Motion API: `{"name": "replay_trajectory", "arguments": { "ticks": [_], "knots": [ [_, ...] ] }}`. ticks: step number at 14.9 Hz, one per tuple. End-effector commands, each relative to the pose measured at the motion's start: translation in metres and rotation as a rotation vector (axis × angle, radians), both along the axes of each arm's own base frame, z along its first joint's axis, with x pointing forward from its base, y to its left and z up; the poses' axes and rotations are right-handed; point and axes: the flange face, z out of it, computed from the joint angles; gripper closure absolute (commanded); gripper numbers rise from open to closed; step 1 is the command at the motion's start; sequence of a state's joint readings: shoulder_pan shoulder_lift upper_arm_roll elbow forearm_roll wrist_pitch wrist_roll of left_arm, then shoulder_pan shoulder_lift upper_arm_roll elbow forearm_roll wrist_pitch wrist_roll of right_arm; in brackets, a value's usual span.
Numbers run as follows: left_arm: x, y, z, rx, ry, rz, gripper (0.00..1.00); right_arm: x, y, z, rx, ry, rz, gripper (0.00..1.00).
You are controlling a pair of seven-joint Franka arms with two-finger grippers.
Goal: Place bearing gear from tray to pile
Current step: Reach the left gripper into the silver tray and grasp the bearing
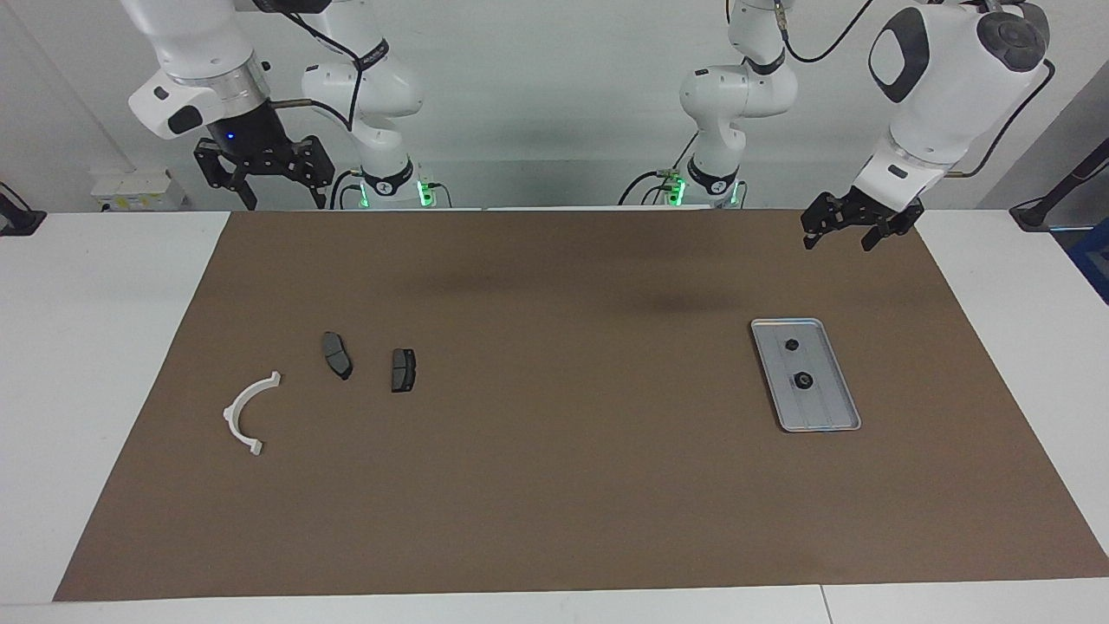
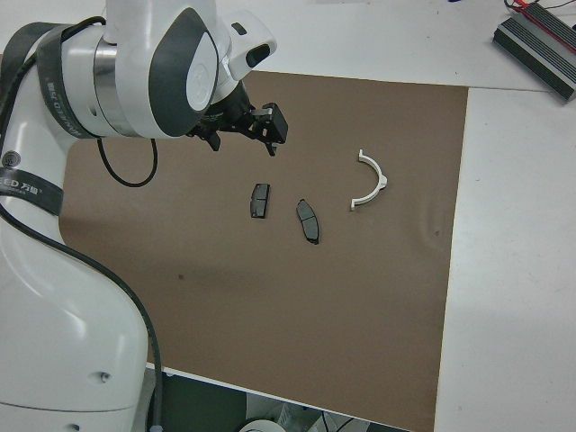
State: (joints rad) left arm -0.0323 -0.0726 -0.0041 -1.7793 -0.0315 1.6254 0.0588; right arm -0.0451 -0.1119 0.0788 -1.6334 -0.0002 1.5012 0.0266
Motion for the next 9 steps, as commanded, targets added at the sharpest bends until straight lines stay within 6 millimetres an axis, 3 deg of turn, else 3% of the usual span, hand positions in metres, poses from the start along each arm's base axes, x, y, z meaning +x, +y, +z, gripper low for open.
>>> {"name": "replay_trajectory", "arguments": {
  "ticks": [1,5,9],
  "knots": [
    [-0.017,0.025,-0.023,0.003,-0.058,-0.025,0.0,-0.002,0.001,0.004,0.029,-0.016,-0.009,0.0],
    [-0.015,0.022,-0.101,0.006,-0.086,-0.028,0.0,-0.002,0.001,0.004,0.029,-0.018,-0.009,0.0],
    [-0.015,0.025,-0.144,0.007,-0.077,-0.026,0.04,-0.002,0.0,0.004,0.029,-0.018,-0.01,0.0]
  ]
}}
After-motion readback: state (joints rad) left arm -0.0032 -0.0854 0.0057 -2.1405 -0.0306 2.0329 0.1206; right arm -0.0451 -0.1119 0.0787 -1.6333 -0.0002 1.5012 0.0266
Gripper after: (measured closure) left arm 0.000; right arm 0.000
